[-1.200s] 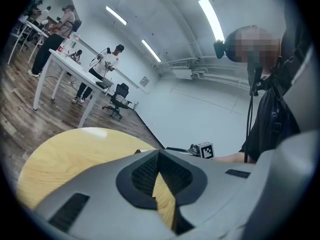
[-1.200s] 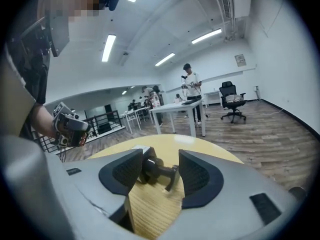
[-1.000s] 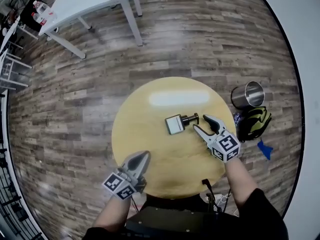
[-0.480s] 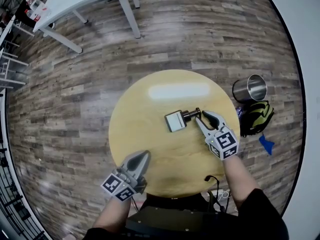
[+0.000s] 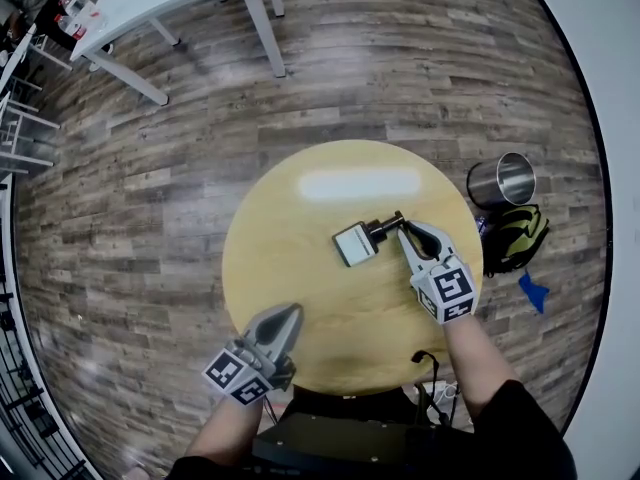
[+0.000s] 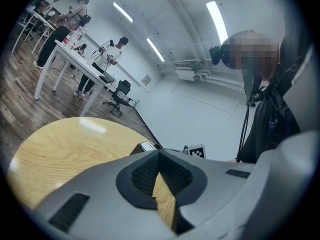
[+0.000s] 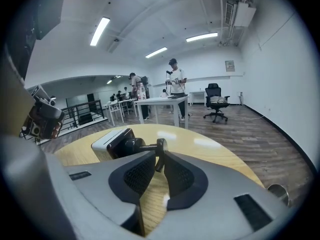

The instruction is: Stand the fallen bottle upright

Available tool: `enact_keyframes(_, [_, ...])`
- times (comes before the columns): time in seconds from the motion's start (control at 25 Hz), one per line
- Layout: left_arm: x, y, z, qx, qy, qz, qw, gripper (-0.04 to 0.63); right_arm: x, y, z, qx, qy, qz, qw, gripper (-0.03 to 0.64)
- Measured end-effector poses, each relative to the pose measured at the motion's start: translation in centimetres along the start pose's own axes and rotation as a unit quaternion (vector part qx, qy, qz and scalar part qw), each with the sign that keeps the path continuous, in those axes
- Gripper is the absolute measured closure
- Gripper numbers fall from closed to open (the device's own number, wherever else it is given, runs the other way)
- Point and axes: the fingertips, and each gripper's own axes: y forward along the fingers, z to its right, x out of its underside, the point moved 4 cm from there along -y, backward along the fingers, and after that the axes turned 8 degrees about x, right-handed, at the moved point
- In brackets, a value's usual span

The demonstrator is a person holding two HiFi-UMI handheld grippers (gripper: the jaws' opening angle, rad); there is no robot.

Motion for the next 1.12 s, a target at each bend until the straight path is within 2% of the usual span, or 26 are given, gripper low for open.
enact_keyframes(0.24, [-0.9,-0.6,0.5,0.000,0.002,0.005,1.0000,0.589,-3.3,-0.5,-1.0,0.008,-0.039,0.035,0.999,0.548])
enact_keyframes(0.44, [-2.1,-1.2,0.7,0.000,0.006,0.012,0.9999,0.589,-5.1,-0.9,-2.4,0.005,-0.083,0.038,0.996,0.548])
enact_keyframes(0.92, [-3.1,-2.4,1.9,0.004,0.014,0.021,0.9997,0.589,-6.5,-2.1,-3.1,0.020,-0.160,0.040,0.986,0.548])
enact_keyframes(1.12, [-3.6,-2.5,2.5,0.007,0.012,0.023,0.9996,0.589,-7.3,-2.6,-3.0,0.034,-0.210,0.043,0.976,0.548])
